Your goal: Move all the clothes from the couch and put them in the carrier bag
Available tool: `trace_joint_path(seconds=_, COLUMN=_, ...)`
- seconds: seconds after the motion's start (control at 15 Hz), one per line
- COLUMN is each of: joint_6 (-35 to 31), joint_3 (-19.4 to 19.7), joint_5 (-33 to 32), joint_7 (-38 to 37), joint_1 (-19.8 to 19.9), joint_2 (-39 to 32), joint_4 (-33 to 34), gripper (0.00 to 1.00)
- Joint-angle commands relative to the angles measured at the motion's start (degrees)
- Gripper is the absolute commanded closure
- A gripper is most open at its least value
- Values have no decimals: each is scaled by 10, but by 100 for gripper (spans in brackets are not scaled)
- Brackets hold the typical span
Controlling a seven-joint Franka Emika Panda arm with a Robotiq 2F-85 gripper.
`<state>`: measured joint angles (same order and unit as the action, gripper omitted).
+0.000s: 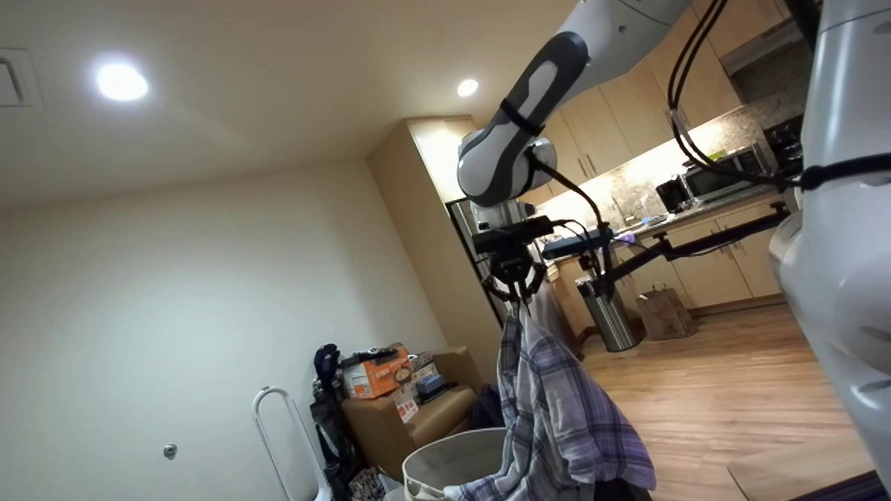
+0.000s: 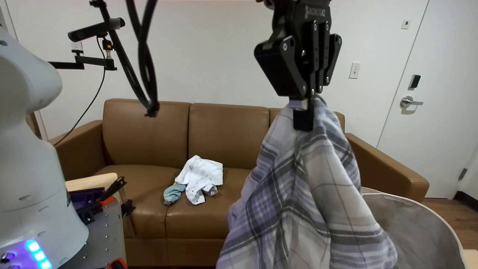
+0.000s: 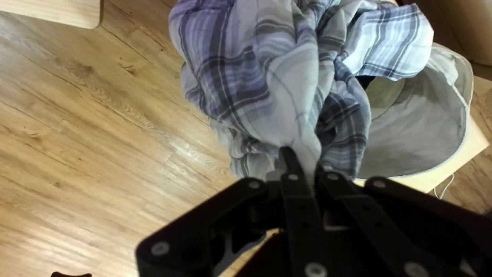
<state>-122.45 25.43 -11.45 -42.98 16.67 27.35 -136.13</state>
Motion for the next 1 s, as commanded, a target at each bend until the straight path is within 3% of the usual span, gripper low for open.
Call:
trace_joint_path(seconds=0.0, joint_6=-1, joint_3=-33, joint_5=34, joint_7=41, joint_1=40, joint_2=-22, joint_4=18, gripper=97)
trace_joint_path(seconds=0.13, joint_6=-28, joint_3=-7, joint_5=86, joint_7=131, joint_1=20, joint_2=-52, joint_4=50, gripper=97)
trace_joint_path(seconds=0.2, joint_6=-25, joint_3=34, joint_5=96, joint_7=166, joint_1=-26, joint_2=-56, joint_4=67, gripper=97)
trace_joint_path(seconds=0.47, joint_6=21, joint_3=97, joint_5=161, joint_7=328, joint_1=-87, joint_2=-124, joint_4=152, gripper=97)
trace_joint_path(seconds=0.53, joint_6=42, joint_3=66, joint_5=185, joint_7=371, joint_1=-52, joint_2=-149, joint_4=167, gripper=97)
trace_joint_path(seconds=0.6, joint_6=10, joint_3=40, joint_5=163, joint_7=313, joint_1=-25, joint_2=-106, joint_4=121, gripper=97)
trace_joint_path(seconds=0.93, joint_6=14, joint_3=21, joint_5=167, joint_7=321, joint_1=-3, joint_2=-122, joint_4=128, gripper=97)
